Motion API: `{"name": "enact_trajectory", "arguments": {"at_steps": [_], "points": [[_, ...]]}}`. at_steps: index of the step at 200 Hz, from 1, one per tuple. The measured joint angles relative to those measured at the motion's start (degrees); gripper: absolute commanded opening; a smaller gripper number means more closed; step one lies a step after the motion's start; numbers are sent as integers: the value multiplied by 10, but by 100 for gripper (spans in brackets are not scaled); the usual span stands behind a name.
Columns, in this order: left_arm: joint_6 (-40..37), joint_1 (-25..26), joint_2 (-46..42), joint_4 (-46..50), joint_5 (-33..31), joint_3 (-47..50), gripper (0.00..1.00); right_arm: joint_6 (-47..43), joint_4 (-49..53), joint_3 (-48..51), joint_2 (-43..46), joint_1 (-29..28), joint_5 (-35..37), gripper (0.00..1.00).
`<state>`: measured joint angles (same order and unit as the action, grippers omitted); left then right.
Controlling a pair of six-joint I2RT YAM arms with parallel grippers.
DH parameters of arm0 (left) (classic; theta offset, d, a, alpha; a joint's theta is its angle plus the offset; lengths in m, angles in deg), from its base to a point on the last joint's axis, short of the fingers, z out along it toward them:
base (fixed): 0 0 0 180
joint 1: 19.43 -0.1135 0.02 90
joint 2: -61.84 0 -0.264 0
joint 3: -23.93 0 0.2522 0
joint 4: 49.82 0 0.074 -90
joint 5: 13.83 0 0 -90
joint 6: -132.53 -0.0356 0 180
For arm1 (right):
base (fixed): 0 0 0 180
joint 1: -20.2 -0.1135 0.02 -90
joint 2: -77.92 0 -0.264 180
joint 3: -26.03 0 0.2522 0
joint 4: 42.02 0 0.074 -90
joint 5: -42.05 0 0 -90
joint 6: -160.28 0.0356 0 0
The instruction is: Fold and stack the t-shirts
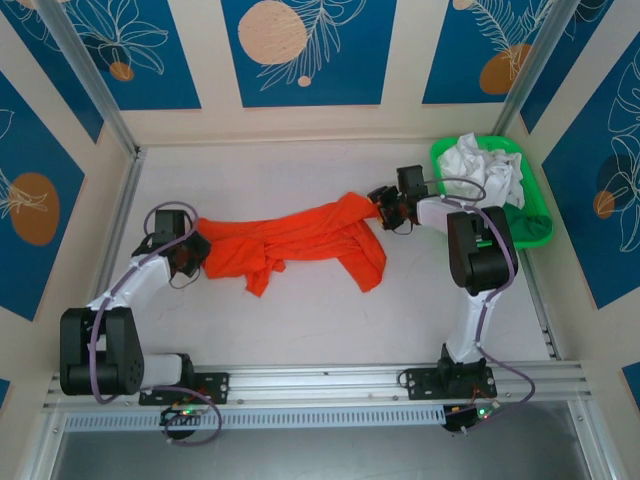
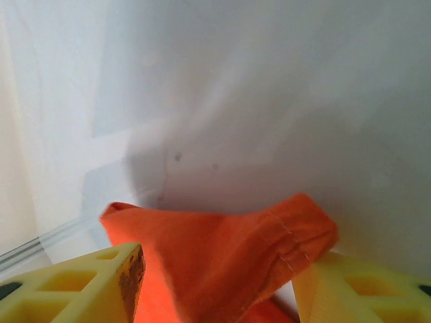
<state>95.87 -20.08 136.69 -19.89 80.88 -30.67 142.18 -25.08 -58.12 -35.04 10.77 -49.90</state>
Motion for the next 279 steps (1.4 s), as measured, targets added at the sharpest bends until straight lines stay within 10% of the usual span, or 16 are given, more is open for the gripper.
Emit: {"name": "enact_trajectory", "arguments": {"at_steps": [50, 102, 170, 279], "points": [[-10, -7, -11, -1, 2, 3, 0, -6, 7, -40, -21, 13, 1, 51], [-13, -11, -13, -3, 7, 5, 0, -19, 28, -54, -43, 16, 3, 0], [-14, -15, -33, 3, 13, 4, 0, -57, 38, -18, 10, 9, 27, 0], [-90, -33, -273, 137, -18, -169, 0, -235, 63, 68, 498, -75, 173, 0]]}}
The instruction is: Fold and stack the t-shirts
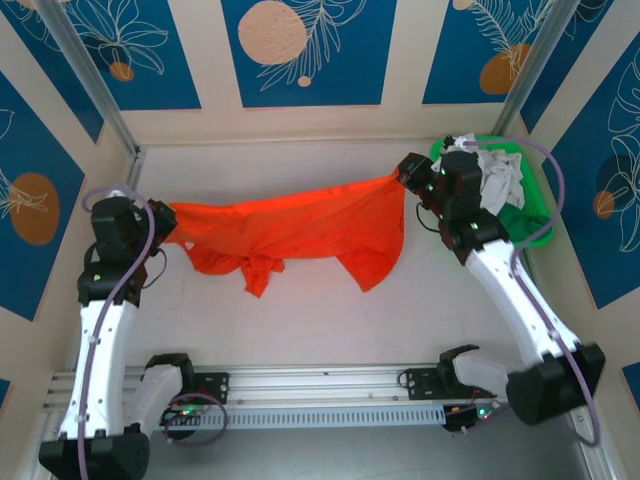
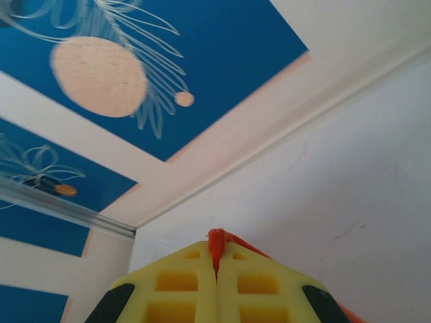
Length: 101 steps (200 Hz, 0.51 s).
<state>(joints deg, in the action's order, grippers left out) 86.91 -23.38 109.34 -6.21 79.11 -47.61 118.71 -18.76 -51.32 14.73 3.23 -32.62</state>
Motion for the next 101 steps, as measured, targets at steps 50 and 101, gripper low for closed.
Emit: {"name": "enact_trajectory", "arguments": {"at_steps": [50, 101], "points": [[-11, -1, -26, 54, -4, -67, 0, -55, 61, -5, 124, -36, 58, 0], [-3, -1, 83, 31, 18, -68, 0, -95, 83, -75, -6, -35, 73, 0]]}}
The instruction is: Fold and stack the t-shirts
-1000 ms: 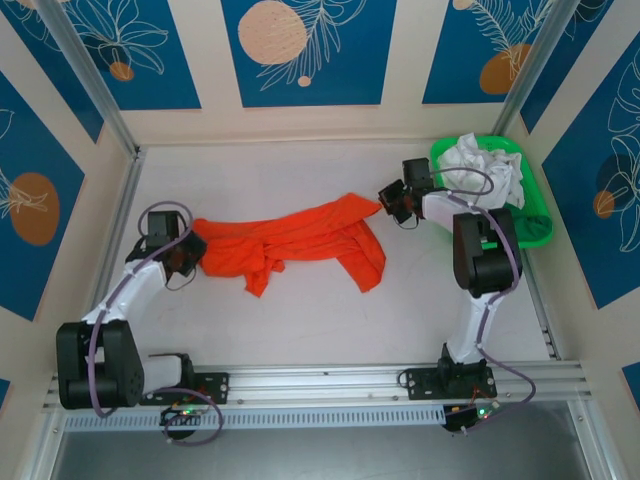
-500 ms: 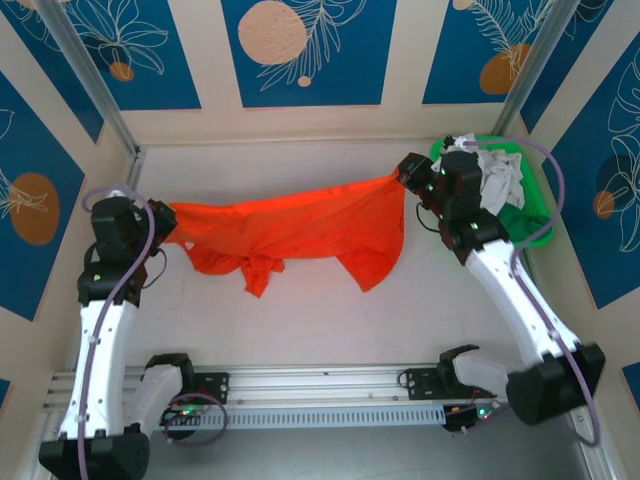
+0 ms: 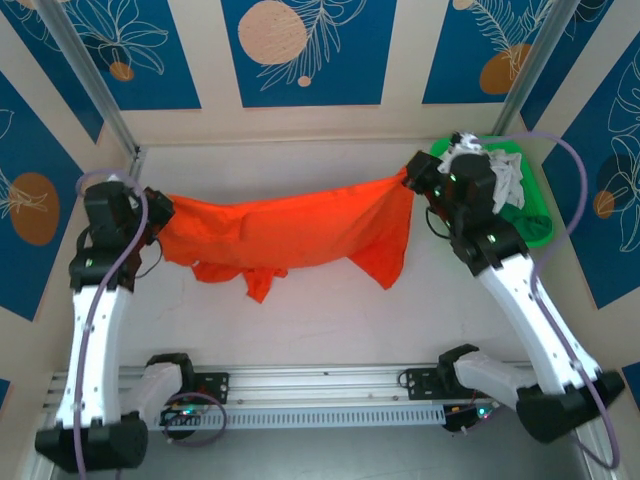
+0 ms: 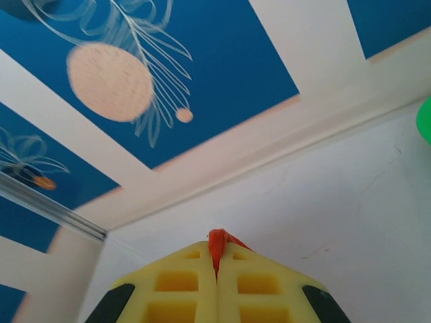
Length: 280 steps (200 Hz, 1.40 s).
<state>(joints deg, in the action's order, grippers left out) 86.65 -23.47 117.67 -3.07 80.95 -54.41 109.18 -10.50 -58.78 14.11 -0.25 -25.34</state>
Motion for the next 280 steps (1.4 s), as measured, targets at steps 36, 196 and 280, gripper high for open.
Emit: {"name": "enact_trajectory", "arguments": {"at_steps": [36, 196, 280], "points": [[5, 0, 129, -65, 8, 3, 0, -15, 7, -87, -176, 27, -21, 0], [38, 0, 281, -158, 40, -344, 0, -30, -56, -360, -299, 50, -141, 0], [7, 0, 84, -64, 11, -360, 0, -45, -120, -222, -30, 35, -141, 0]]}}
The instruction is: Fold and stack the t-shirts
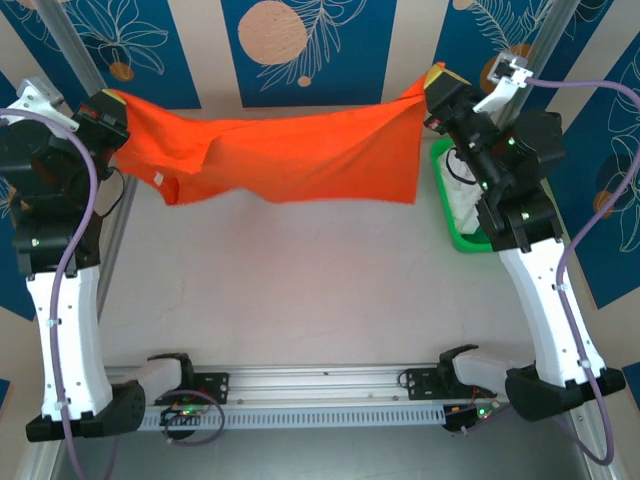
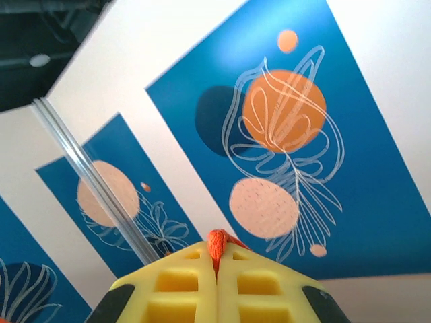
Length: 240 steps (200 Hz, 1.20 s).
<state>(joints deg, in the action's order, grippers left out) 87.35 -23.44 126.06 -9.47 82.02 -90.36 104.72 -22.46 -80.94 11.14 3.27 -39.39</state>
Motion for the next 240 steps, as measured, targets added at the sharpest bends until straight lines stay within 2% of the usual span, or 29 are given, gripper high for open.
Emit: {"name": "enact_trajectory", "arguments": {"at_steps": [56, 91, 143, 190, 217, 231, 240], "points": [[1, 0, 31, 16, 1, -4, 0, -15, 15, -1, -19, 1, 4, 0], [2, 0, 100, 18, 9, -17, 0, -15, 26, -36, -90, 19, 0, 0], [0, 0, 264, 40, 17, -145, 0, 9, 43, -158, -264, 69, -29, 0], [6, 0, 381, 97, 25, -384, 0, 37, 89, -326, -374, 104, -52, 0], [22, -5, 390, 109, 37, -471, 0, 37, 127, -457, -391, 121, -65, 0], [28, -9, 367, 108, 44, -458, 0, 35, 136, -475, -370, 134, -73, 0], [29, -10, 338, 99, 49, -414, 0, 33, 135, -443, -338, 142, -76, 0]]}}
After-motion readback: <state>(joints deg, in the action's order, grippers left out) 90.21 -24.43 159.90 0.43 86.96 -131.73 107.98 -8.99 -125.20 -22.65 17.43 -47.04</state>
